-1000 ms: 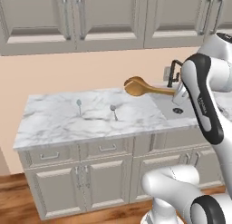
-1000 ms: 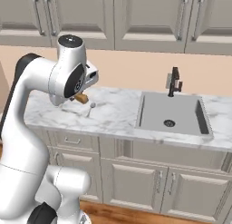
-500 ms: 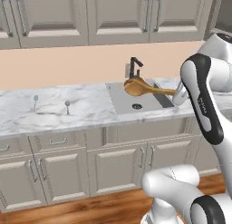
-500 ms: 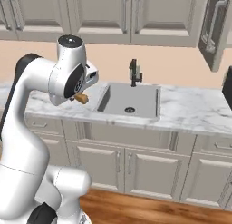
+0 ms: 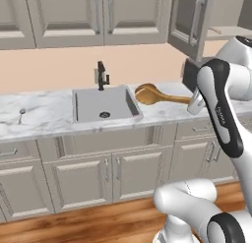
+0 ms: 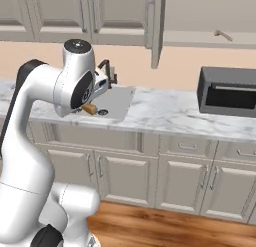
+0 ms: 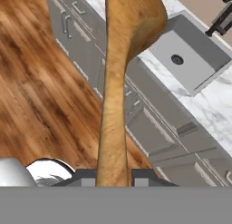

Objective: Organize the utensils by type. Pick up the wooden spoons from the counter and place them in the open cabinet. Then pick up the metallic utensils from the counter and place them in the open drawer.

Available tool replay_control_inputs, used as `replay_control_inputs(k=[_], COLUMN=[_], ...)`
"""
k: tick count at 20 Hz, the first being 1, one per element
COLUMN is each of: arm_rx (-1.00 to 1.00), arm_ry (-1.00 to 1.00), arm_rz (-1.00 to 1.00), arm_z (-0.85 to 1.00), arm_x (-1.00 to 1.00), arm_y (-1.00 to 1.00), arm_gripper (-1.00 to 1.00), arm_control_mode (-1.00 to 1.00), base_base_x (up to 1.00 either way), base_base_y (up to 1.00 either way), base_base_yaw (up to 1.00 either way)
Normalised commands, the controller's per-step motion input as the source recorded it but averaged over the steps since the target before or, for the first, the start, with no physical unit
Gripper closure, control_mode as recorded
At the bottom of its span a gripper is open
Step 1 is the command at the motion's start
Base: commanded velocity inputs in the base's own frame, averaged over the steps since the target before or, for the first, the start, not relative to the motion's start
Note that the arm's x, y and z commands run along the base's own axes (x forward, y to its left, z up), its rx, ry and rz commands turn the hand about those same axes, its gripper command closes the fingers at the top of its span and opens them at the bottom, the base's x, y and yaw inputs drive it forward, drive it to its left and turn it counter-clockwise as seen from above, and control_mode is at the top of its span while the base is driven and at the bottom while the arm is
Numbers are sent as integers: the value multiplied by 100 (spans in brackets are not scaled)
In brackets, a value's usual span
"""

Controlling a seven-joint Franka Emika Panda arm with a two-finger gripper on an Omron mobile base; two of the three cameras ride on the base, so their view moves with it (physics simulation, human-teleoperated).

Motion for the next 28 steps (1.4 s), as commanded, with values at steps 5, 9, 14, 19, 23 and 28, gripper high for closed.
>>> replay_control_inputs(k=[5, 9, 14, 19, 23, 28], arm_rx=[0, 0, 0, 0, 0, 0], arm_ry=[0, 0, 0, 0, 0, 0], arm_rz=[0, 0, 0, 0, 0, 0], arm_z=[0, 0, 0, 0, 0, 0], arm_x=[0, 0, 0, 0, 0, 0], arm_y=[0, 0, 0, 0, 0, 0], arm_gripper=[100, 100, 100, 100, 100, 100], arm_control_mode=[100, 100, 100, 100, 100, 100], base_base_x=[-4, 0, 0, 3, 1, 12], base_base_y=[-100, -95, -79, -43, -6, -18], base_base_yaw=[0, 0, 0, 0, -3, -5])
